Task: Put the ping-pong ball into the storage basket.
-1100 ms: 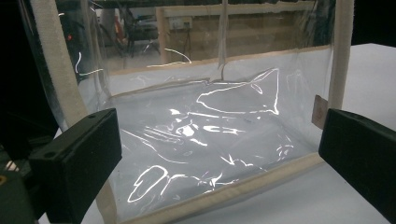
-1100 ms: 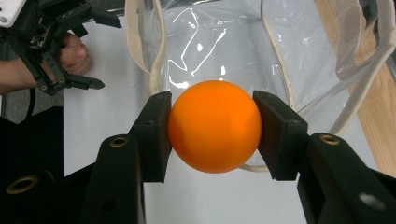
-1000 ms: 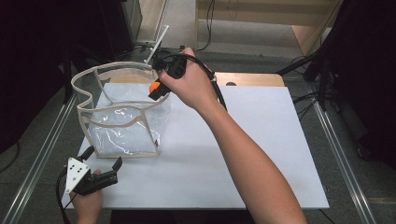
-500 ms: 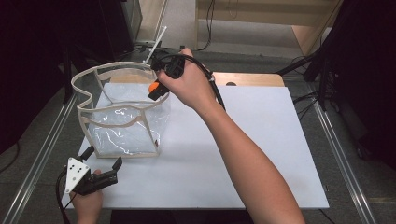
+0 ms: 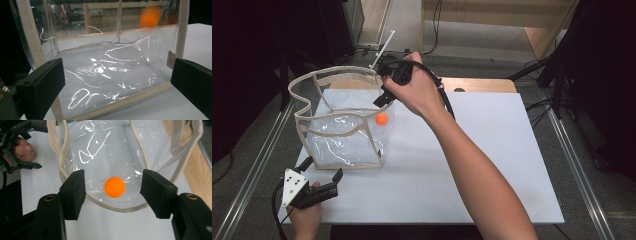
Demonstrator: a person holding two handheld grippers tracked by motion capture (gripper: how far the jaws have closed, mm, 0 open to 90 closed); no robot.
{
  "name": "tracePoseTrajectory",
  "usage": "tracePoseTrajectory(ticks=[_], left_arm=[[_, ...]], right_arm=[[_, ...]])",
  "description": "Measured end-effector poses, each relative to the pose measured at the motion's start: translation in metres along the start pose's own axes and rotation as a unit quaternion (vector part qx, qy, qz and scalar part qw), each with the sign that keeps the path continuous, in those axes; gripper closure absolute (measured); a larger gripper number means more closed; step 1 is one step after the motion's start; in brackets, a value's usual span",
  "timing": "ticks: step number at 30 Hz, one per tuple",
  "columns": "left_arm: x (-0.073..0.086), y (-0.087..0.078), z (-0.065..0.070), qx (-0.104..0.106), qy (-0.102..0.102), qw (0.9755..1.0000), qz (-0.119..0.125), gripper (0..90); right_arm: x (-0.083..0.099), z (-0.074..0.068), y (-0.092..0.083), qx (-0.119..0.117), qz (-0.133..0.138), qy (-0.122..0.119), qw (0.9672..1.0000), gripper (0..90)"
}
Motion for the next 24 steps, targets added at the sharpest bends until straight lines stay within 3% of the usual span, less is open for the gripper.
tracePoseTrajectory(ticks=[10,14,15,24], left_arm=[[0.000,0.000,0.000,0.000,0.001,1.0000,-0.002,0.0],[0.000,0.000,0.000,0.000,0.001,1.0000,-0.003,0.0],[0.000,0.000,0.001,0.000,0.001,1.0000,-0.003,0.0],[0.000,0.000,0.001,0.000,0.003,1.0000,-0.002,0.0]], right_arm=[[0.011,0.001,-0.011,0.027,0.013,0.005,0.9995,10.7],[0.018,0.003,-0.017,0.035,0.020,0.009,0.9992,6.5],[0.020,0.002,-0.018,0.033,0.023,0.010,0.9992,0.1],[0.037,-0.002,-0.026,0.043,0.026,0.006,0.9987,0.0]])
Point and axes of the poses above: each handheld gripper's, and its own axes: y roughly forward along the jaws, x roughly out of its underside, z roughly to its right, the point moved 8 cm from there along y, roughly forward along the jaws, and after that the axes turned 12 degrees about z, right-handed, at the moved point
